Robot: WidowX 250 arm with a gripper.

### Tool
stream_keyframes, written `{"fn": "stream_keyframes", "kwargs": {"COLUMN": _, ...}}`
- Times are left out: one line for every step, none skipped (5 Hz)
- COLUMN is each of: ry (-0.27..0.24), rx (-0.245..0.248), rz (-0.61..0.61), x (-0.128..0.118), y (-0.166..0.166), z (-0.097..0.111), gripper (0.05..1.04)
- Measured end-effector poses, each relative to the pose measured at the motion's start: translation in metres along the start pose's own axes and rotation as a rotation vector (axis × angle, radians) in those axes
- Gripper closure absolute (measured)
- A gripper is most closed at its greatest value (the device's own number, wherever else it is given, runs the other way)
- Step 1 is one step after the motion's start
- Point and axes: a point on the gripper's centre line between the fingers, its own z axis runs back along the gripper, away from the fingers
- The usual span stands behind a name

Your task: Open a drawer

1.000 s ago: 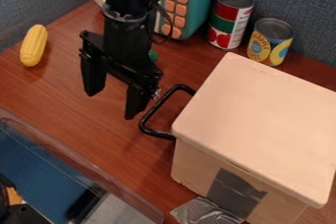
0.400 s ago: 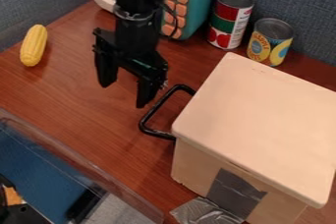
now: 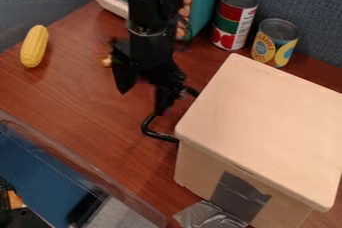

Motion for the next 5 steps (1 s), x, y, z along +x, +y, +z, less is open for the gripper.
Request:
{"fn": "stream_keyframes", "kwargs": {"ry": 0.010, "rx": 0.002, "rz": -0.021, "x": 0.002, "y": -0.006, "z": -0.010, "gripper": 0.084}}
{"fn": "stream_keyframes", "kwargs": {"ry": 0.017, "rx": 0.006, "rz": -0.032, "x": 0.005, "y": -0.006, "z": -0.020, "gripper": 0.084}}
{"fn": "stream_keyframes", "kwargs": {"ry": 0.026, "rx": 0.006, "rz": -0.007, "x": 0.008, "y": 0.006, "z": -0.029, "gripper": 0.084}}
{"fn": "stream_keyframes", "kwargs": {"ry": 0.055, "rx": -0.004, "rz": 0.009, "x": 0.007, "y": 0.012, "z": -0.040, "gripper": 0.084}}
{"fn": "stream_keyframes", "kwargs": {"ry": 0.091, "rx": -0.020, "rz": 0.031, "x": 0.003, "y": 0.015, "z": -0.051, "gripper": 0.137}}
